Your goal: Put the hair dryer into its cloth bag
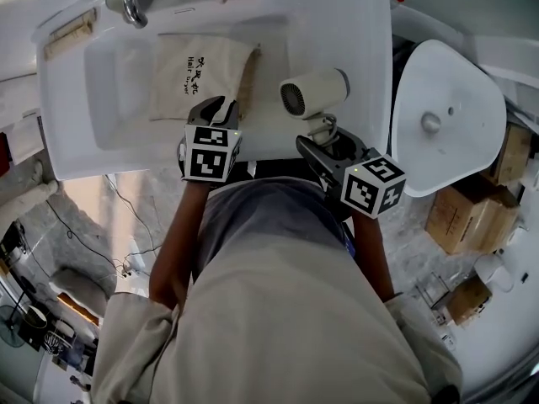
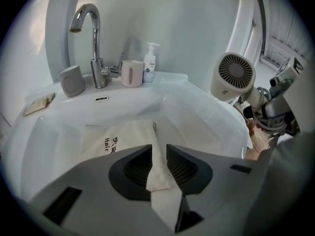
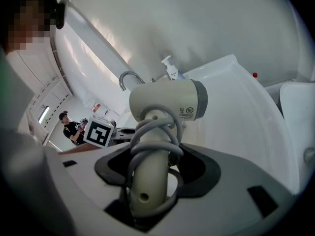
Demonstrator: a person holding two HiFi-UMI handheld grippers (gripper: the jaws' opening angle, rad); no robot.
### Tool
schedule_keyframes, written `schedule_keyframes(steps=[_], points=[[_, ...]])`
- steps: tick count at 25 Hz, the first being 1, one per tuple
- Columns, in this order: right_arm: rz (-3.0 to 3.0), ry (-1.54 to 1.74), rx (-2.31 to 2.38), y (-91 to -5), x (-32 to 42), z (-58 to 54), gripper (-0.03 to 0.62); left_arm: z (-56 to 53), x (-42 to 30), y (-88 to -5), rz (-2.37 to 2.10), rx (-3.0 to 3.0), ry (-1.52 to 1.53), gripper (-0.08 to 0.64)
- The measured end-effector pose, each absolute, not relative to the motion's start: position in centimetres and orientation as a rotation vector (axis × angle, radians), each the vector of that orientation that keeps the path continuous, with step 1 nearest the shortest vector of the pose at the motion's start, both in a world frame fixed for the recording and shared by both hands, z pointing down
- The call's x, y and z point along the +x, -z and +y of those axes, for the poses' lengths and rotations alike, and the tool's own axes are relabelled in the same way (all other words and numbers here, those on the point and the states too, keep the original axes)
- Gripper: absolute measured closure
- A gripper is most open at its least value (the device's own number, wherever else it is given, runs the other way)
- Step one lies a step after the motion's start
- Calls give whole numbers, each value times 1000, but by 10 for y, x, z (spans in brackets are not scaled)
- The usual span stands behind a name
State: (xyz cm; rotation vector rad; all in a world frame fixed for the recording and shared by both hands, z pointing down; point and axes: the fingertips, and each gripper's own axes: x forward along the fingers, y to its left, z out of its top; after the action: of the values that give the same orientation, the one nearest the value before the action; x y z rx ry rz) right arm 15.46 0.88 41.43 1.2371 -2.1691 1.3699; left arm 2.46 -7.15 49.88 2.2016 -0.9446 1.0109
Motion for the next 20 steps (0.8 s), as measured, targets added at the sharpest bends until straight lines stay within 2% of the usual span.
schedule_keyframes(steps=[12, 20], points=[[-2163, -1395, 1206, -421, 160, 7, 341, -67, 38, -541, -858, 2226, -1320, 449], [-2159, -1409, 1189, -424, 158, 8, 341, -68, 34, -557, -831, 2190, -1374, 450]])
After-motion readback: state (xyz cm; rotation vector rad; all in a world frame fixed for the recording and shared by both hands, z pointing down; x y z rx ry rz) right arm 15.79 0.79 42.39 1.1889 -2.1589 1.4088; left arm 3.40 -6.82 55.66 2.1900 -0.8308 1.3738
